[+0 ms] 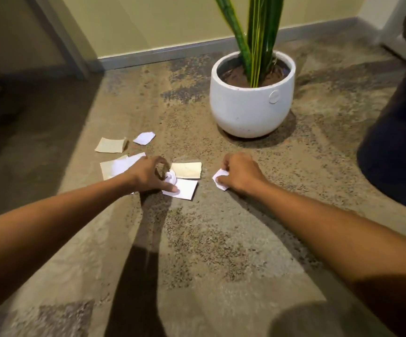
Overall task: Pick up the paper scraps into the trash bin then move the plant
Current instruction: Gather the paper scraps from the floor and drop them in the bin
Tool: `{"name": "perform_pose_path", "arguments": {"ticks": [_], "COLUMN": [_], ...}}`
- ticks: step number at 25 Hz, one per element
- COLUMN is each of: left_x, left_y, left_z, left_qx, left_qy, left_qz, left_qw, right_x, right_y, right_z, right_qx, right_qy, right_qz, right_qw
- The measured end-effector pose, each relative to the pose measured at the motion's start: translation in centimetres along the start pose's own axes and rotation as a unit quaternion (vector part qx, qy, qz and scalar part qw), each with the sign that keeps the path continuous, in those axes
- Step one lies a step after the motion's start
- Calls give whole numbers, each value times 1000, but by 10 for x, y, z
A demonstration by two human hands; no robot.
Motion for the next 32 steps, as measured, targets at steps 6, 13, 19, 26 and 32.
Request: {"name": "perform_pose_path", "arguments": {"ticks": [6, 13, 19, 26, 32], "left_x": [15, 6, -3, -9, -19], "left_y": [-9, -41, -45, -46, -52], "left_z": [-4, -24, -25, -27, -35], "left_qx": [-31, 0, 67, 165, 297], "left_qy": [22, 79, 65, 34, 2], "left_qz": [-12, -29, -68, -109, -123], "left_qw": [999, 996, 993, 980, 947], "right_x": [15, 0, -22, 2, -8], "right_y": [11, 10, 11, 46, 50], "right_z": [-16, -8, 14, -29, -28], "right_qx": [49, 158, 63, -152, -273], "right_qy": [13, -27, -83, 58, -40], "right_qz": [17, -2, 48, 116, 149], "right_qw": [999, 987, 993, 980, 949]}}
Point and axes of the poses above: each hand's wrist, its own x-axis towards the middle knuckle, its own z-axis out of the back of the hand, y = z × x, the point moved 7 cm from there along x, towards the middle knuckle, and after that the axes turned 13 degrees about y, right-handed, at the moved point
